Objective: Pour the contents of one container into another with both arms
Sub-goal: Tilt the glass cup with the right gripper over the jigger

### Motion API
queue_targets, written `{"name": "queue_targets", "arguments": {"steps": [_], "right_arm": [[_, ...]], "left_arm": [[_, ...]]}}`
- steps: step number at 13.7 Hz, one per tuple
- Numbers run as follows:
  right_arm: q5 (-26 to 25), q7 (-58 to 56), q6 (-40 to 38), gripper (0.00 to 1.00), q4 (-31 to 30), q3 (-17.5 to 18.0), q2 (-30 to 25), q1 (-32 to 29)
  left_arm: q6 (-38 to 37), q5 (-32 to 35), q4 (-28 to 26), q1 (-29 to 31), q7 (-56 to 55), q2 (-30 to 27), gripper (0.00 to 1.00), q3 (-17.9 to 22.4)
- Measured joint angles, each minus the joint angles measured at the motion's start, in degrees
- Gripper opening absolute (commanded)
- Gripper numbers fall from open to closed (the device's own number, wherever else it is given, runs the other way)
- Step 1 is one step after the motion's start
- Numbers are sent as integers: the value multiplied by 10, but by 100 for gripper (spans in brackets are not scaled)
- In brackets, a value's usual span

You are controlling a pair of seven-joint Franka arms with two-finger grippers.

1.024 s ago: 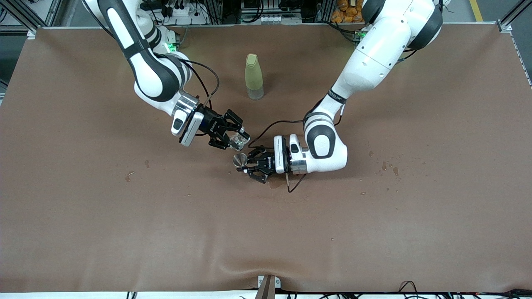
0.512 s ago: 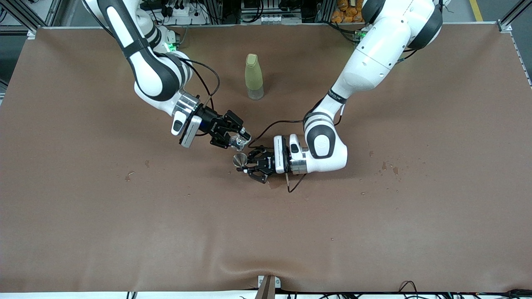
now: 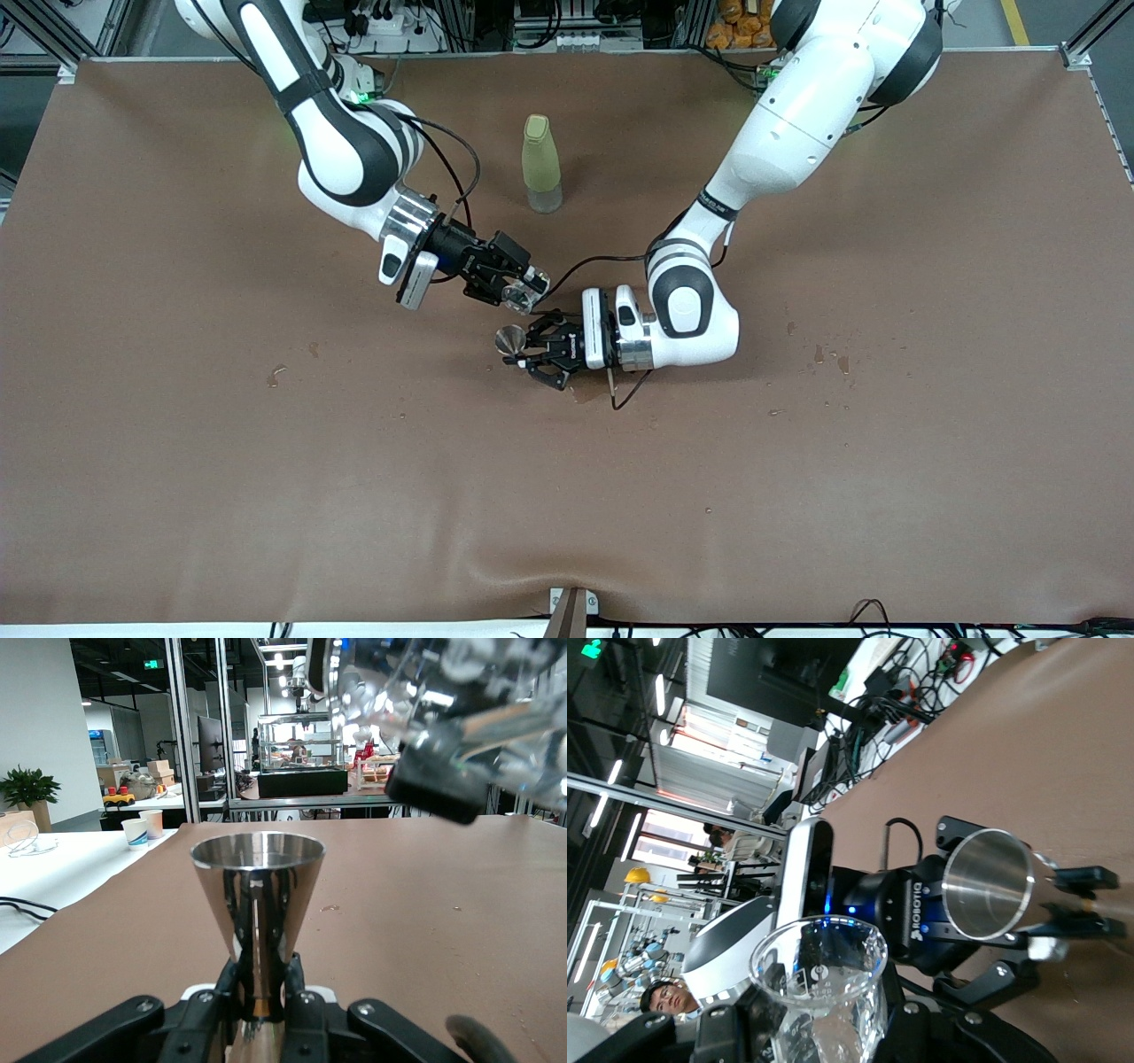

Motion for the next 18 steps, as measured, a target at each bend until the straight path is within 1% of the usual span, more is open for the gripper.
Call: {"name": "queue_targets", "arguments": {"steps": [3,8,14,18], "right_arm": [[0,37,13,0,0,-1,6,0],[0,92,14,0,2,-1,6,0],[0,117,18,0,9,-5,10,0],[0,157,18,0,24,-6,20,0]], "left_arm": [[0,-5,0,0,0,0,0,0],[1,-7,0,0,0,1,0,0],[1,-7,0,-1,0,1,0,0],[1,-7,0,-5,0,1,0,0]]}}
